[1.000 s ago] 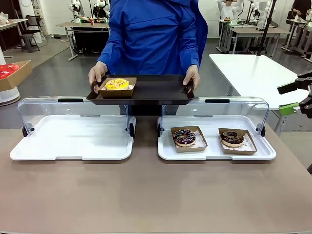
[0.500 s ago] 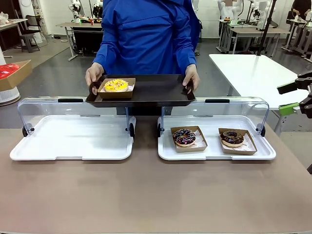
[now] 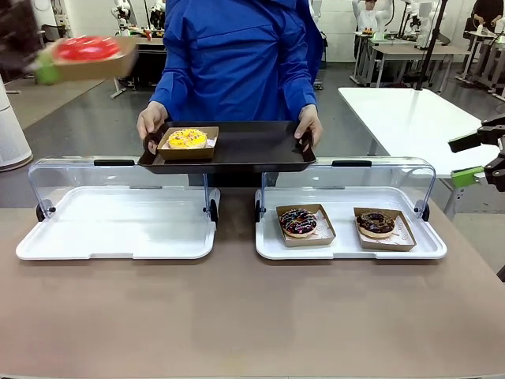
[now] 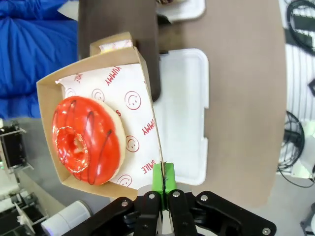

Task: Provide the desired donut to the person.
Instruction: Place the picked Paper togo box onto the Handle tray extended by the person.

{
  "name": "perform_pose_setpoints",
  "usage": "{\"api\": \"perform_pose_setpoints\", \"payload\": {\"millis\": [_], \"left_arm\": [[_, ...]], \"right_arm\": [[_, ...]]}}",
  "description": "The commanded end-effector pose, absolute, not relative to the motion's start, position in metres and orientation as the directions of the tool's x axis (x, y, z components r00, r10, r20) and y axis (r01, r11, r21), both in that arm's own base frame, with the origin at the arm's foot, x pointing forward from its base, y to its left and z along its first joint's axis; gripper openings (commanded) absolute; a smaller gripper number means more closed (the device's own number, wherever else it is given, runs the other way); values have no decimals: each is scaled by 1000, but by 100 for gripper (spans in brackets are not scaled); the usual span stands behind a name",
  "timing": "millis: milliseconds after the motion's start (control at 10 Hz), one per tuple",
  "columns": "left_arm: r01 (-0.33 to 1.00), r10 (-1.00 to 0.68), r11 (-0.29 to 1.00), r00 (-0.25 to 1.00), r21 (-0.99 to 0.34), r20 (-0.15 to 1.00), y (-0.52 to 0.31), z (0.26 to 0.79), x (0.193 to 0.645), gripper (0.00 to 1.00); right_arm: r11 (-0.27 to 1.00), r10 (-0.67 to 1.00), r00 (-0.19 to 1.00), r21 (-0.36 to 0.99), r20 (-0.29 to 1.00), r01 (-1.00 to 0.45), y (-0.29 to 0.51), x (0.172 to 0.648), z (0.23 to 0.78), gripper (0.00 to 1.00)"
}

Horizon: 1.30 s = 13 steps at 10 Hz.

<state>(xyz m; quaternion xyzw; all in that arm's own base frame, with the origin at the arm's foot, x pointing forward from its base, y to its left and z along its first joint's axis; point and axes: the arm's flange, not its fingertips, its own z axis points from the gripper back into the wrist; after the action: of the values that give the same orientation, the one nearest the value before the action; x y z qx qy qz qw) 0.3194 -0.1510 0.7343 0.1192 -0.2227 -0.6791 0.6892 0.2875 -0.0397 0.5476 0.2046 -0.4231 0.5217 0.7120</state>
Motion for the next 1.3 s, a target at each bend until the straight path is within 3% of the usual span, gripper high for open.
{"api": "perform_pose_setpoints", "payload": {"millis": [0,200,500,900,1200], "left_arm": [[894,-998,34,5,447,66,-204,763,374,1],[917,-997,-46,-67,397,40,-272,750,433,1],[944,-986,-122,-151,305,72,-334,695,481,1],[937,-983,-146,-174,318,60,-361,607,504,1],[916,-977,-173,-207,363,57,-367,571,516,1]], "right_arm": [[360,549,79,-150,832,-921,-40,291,546,100],[360,549,79,-150,832,-921,-40,291,546,100],[360,549,79,-150,832,-921,-40,291,546,100],[360,549,79,-150,832,-921,-40,291,546,100],[360,549,79,-150,832,-921,-40,291,546,100]]}}
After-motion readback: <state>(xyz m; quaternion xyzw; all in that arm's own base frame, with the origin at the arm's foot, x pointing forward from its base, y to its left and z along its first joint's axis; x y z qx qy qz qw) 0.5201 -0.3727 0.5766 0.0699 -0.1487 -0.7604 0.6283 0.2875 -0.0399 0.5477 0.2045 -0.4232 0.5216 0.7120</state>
